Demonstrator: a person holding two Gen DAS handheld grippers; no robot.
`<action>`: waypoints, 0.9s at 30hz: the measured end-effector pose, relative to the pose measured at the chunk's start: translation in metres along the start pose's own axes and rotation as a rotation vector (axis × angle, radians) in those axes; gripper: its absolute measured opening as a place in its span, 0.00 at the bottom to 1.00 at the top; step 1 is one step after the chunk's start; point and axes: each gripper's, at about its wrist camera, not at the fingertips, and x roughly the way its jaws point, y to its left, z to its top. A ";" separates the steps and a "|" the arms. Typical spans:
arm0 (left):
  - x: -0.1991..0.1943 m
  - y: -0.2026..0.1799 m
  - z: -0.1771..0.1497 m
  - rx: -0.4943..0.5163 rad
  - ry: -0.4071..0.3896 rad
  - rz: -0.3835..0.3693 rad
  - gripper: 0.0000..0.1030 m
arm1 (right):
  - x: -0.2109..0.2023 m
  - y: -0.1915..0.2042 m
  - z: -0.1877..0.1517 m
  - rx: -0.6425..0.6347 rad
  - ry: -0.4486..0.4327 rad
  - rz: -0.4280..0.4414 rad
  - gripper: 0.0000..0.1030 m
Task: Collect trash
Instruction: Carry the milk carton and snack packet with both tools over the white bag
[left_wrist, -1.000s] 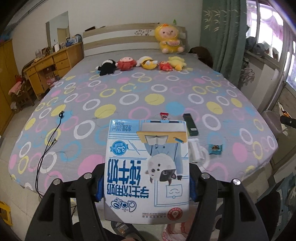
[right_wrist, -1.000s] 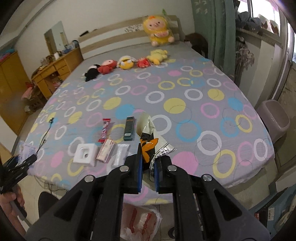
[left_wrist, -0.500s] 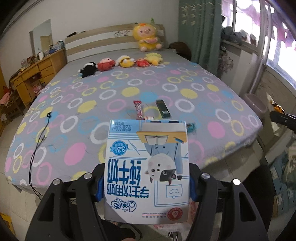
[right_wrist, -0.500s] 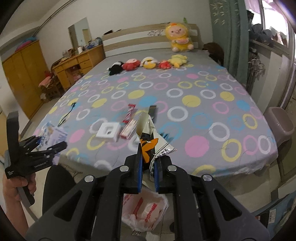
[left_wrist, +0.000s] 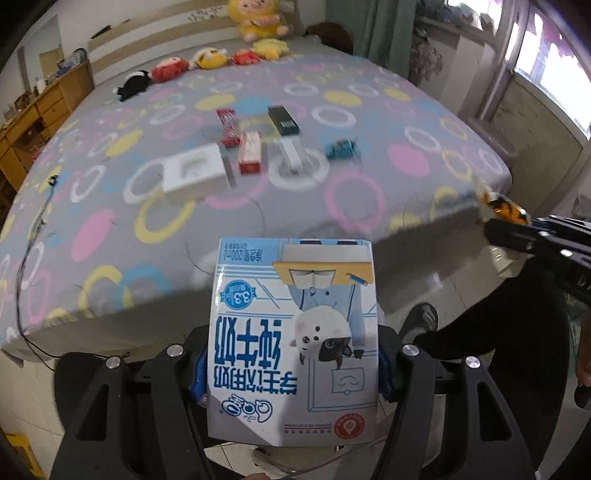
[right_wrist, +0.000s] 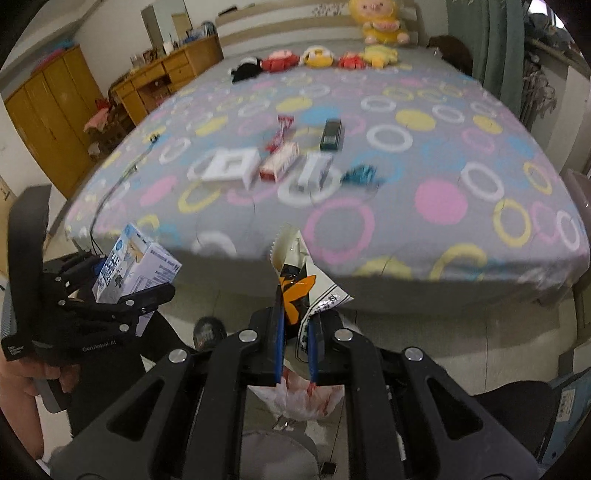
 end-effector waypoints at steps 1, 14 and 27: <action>0.007 -0.003 -0.004 0.004 0.015 -0.005 0.61 | 0.007 0.000 -0.005 0.002 0.015 0.003 0.10; 0.132 -0.013 -0.034 0.054 0.272 -0.088 0.61 | 0.123 -0.019 -0.044 -0.005 0.249 0.002 0.10; 0.209 -0.037 -0.051 0.124 0.379 -0.131 0.62 | 0.214 -0.035 -0.098 0.042 0.423 0.034 0.10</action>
